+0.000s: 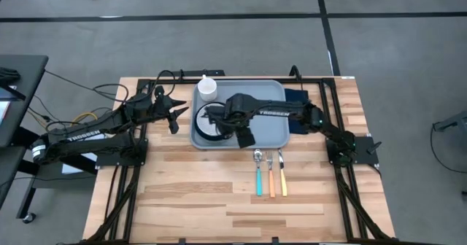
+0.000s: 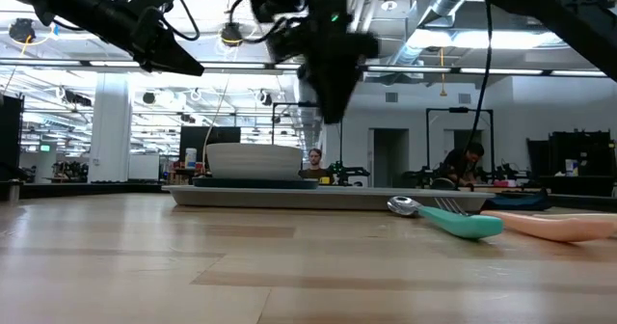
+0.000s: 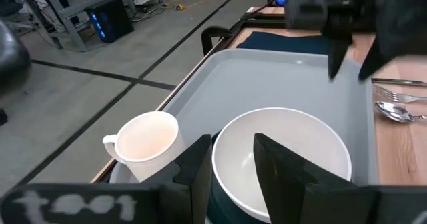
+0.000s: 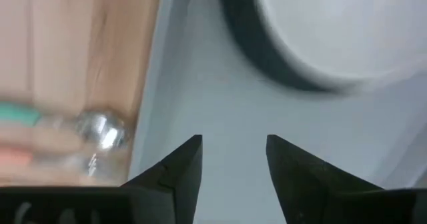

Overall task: Set up tray
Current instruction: Put the blue table napkin to the right of the green plate on the gray tray

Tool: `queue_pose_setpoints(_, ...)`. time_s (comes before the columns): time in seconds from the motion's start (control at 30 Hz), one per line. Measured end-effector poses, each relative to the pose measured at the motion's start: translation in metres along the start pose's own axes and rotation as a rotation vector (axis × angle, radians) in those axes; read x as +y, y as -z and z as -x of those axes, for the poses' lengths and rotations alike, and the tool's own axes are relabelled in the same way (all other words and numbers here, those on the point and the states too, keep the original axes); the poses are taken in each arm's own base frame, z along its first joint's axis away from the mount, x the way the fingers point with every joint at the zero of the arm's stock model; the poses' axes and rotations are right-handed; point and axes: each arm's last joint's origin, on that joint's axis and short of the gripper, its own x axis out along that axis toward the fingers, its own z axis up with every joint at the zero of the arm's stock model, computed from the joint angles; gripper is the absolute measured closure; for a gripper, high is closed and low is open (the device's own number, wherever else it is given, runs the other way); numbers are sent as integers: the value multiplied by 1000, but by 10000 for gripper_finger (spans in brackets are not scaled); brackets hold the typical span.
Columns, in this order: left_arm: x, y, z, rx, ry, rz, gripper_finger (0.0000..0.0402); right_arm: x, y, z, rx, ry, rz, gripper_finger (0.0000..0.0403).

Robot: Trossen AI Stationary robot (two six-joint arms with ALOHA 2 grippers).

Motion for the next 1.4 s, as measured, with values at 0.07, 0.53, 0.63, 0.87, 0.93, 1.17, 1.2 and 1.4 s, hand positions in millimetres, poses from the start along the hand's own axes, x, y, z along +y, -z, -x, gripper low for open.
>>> queue_pose_setpoints(0.07,0,0,0,1,0,0,299,-5,7,13,-46,12,-52,241)
queue_pose_setpoints(0.53,-2,4,0,42,39,-2,299,-18,146,55,-113,-33,-433,269)
queue_pose_setpoints(0.63,-2,4,0,38,60,-2,299,-10,171,34,-150,-71,-490,270)
queue_pose_setpoints(0.87,-3,5,0,41,77,-31,299,9,217,-34,-90,-95,-672,268)
queue_pose_setpoints(0.93,-3,5,0,41,78,-45,299,15,223,-48,-71,-104,-678,266)
queue_pose_setpoints(1.17,-3,5,0,40,72,-50,299,30,235,-81,2,-138,-597,248)
queue_pose_setpoints(1.2,-3,5,0,41,71,-50,299,31,236,-84,5,-140,-586,246)
queue_pose_setpoints(1.4,-3,5,0,40,71,-49,299,38,240,-102,-1,-137,-542,241)
